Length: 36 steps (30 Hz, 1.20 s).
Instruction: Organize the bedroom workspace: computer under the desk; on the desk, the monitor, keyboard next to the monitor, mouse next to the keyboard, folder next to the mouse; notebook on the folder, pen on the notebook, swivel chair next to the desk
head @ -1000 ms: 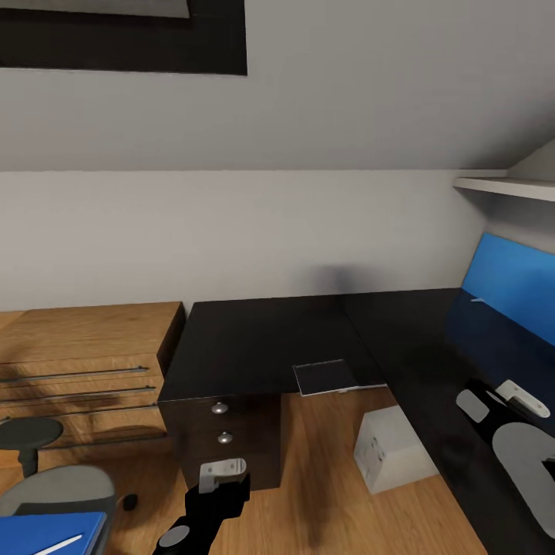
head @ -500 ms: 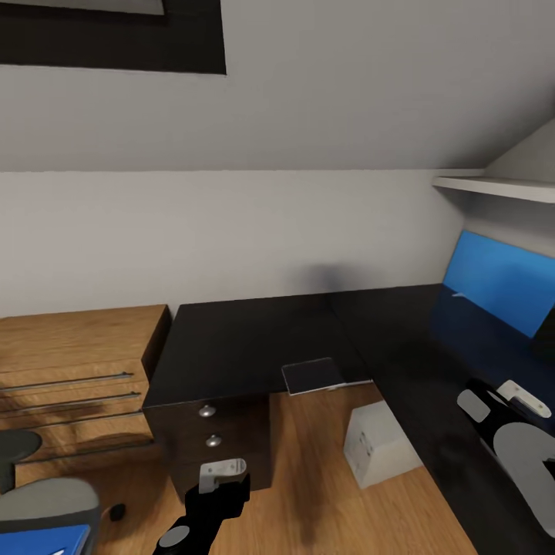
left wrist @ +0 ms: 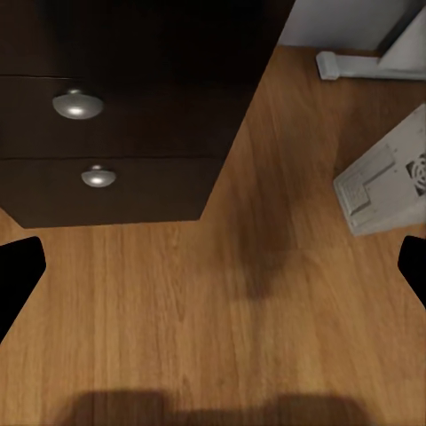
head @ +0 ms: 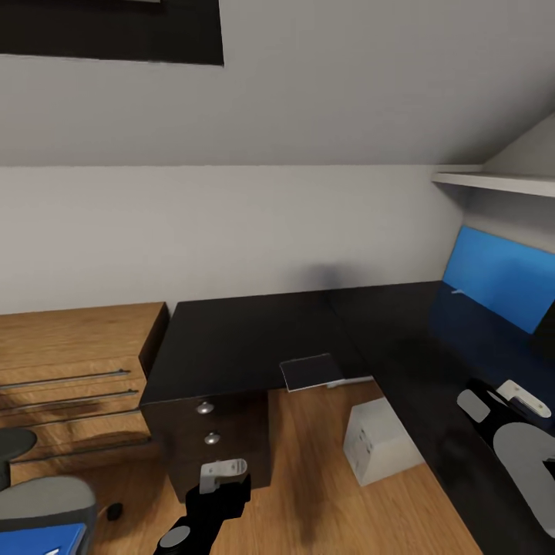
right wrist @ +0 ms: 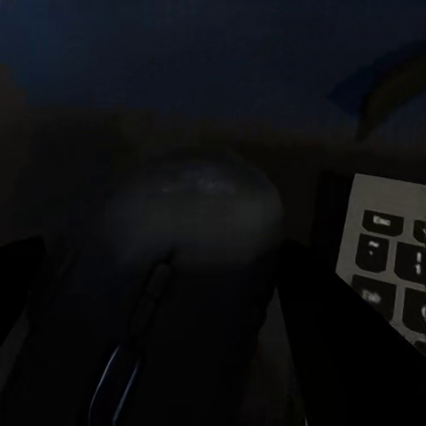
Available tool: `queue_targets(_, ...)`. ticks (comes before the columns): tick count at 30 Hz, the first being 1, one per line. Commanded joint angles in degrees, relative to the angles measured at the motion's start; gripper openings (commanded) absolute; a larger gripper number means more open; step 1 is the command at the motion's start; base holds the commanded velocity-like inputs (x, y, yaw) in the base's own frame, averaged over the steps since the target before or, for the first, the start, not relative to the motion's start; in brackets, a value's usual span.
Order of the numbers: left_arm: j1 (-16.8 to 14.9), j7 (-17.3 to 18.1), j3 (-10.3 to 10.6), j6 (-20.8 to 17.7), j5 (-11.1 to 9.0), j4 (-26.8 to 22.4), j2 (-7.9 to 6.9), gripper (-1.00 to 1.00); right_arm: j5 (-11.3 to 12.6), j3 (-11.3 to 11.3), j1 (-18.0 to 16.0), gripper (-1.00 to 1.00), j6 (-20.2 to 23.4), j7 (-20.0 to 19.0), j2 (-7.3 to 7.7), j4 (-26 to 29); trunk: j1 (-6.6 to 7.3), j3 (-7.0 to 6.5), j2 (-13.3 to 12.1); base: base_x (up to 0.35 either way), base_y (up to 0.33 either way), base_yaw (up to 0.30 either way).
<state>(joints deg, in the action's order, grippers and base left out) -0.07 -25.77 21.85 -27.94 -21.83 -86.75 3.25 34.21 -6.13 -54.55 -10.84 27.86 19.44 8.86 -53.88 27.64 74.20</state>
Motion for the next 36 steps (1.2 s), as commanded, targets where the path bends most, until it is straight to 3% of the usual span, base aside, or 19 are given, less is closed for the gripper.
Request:
queue_targets(1, 0.0, -0.5, 0.1, -0.1, -0.6, -0.1, 0.00, 1.00, 0.1, -0.4, 0.0, -1.00, -0.3, -0.1, -0.02, 0.0, -0.23, 0.23, 0.4, 0.000, 0.000, 0.000)
queue_targets(6, 0.0, -0.5, 0.1, -0.1, -0.6, -0.1, 0.00, 1.00, 0.1, -0.4, 0.0, -1.00, -0.3, -0.1, -0.02, 0.0, -1.33, 1.13, 2.5, 0.000, 0.000, 0.000)
queue_targets(12, 0.0, -0.5, 0.1, -0.1, -0.6, -0.1, 0.00, 1.00, 0.1, -0.4, 0.0, -1.00, -0.3, -0.1, -0.02, 0.0, -1.33, 1.13, 2.5, 0.000, 0.000, 0.000)
queue_targets(22, 0.0, -0.5, 0.1, -0.1, -0.6, -0.1, 0.00, 1.00, 0.1, -0.4, 0.0, -1.00, -0.3, -0.1, -0.02, -0.1, -3.52, 2.92, 6.5, 0.000, 0.000, 0.000)
queue_targets(36, 0.0, -0.5, 0.1, -0.1, -0.7, -0.1, 0.00, 1.00, 0.1, -0.4, 0.0, -1.00, -0.3, 0.0, -0.02, -0.1, -3.52, 2.92, 6.5, 0.000, 0.000, 0.000)
